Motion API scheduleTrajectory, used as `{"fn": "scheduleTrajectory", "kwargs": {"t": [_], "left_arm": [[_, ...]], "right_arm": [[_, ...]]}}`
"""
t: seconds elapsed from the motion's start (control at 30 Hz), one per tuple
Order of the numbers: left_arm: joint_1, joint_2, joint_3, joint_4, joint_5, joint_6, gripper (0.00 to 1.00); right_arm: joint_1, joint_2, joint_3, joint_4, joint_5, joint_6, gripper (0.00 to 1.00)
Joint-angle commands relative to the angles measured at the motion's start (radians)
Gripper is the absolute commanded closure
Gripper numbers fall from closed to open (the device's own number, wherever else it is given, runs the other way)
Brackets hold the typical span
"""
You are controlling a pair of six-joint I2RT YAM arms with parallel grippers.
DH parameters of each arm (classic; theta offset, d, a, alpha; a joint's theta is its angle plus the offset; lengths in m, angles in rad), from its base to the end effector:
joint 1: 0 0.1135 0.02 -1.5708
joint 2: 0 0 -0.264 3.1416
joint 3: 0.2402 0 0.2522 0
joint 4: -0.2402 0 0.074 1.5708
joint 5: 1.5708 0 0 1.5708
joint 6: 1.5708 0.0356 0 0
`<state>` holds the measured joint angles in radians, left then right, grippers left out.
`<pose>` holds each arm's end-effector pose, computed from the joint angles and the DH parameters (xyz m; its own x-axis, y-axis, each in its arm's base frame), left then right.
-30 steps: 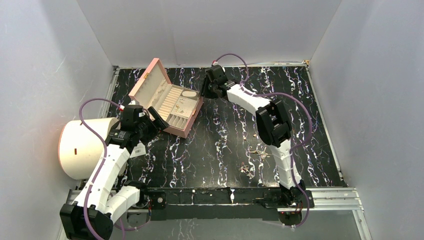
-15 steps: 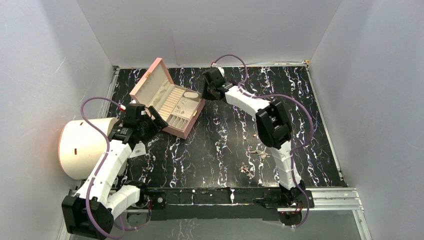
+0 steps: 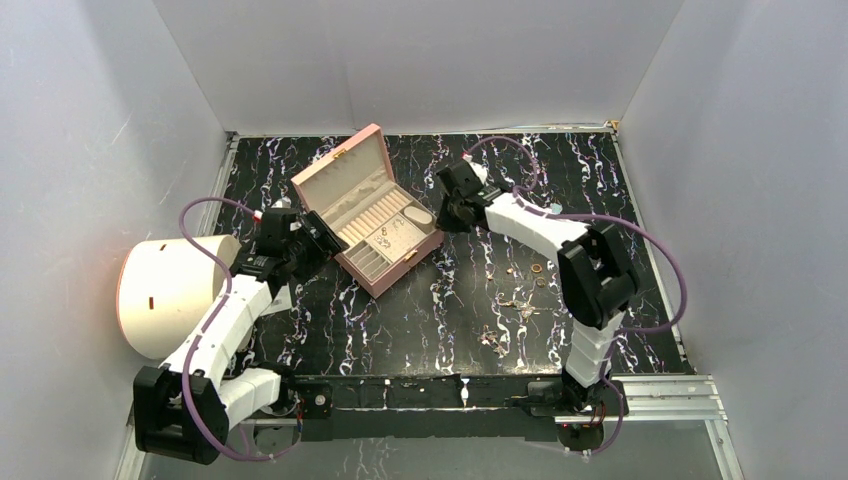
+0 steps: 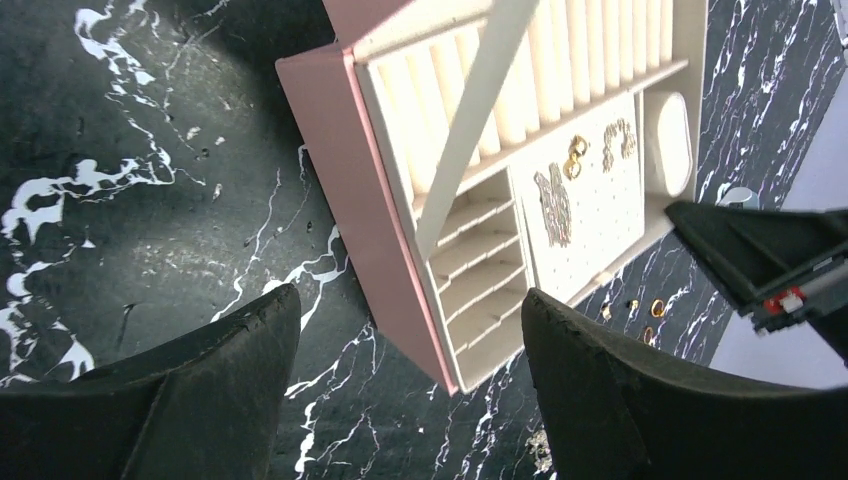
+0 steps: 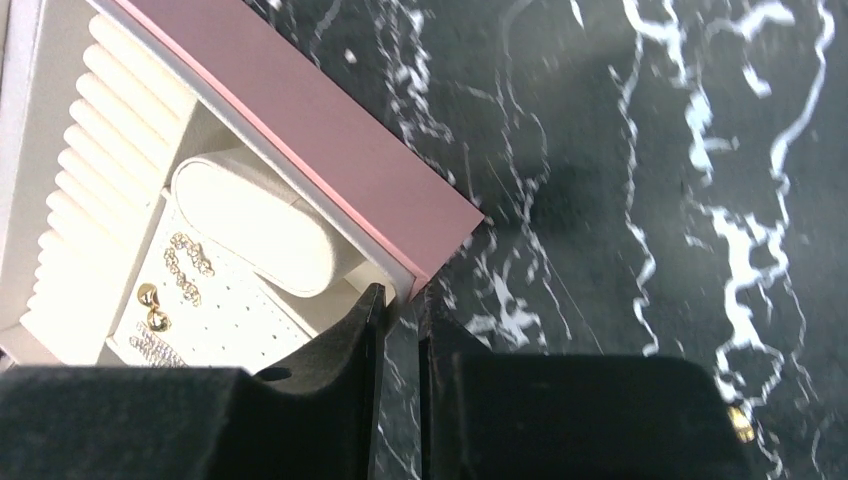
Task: Organize the mixed jewelry
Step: Adjust the jewelry box at the center of the board.
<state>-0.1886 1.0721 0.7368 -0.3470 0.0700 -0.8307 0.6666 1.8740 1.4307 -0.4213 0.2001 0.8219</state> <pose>0.2252 -0.0455 0.2523 -0.5952 -0.6363 -0.4908 -0.2953 0.7412 -0.6028 0.3317 0.2520 0.2317 -0.7767 0.3023 -0.5526 0.0944 0.9233 0.3724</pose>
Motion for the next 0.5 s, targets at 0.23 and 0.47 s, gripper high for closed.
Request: {"fn": "scheduleTrajectory", "kwargs": {"t": [0.23,0.47], "left_arm": [[-0.014,0.139,0.009,0.161,0.024,0.062,0.21],[-0.015,0.253,0.067,0.211,0.049,0.098,0.22]], "right_arm": [[-0.005,-0.158,-0.195,-0.059,-0.146,0.040,0.75],[-0.005,-0.187,-0.266,0.033,-0.254,0.055,0.76]]}}
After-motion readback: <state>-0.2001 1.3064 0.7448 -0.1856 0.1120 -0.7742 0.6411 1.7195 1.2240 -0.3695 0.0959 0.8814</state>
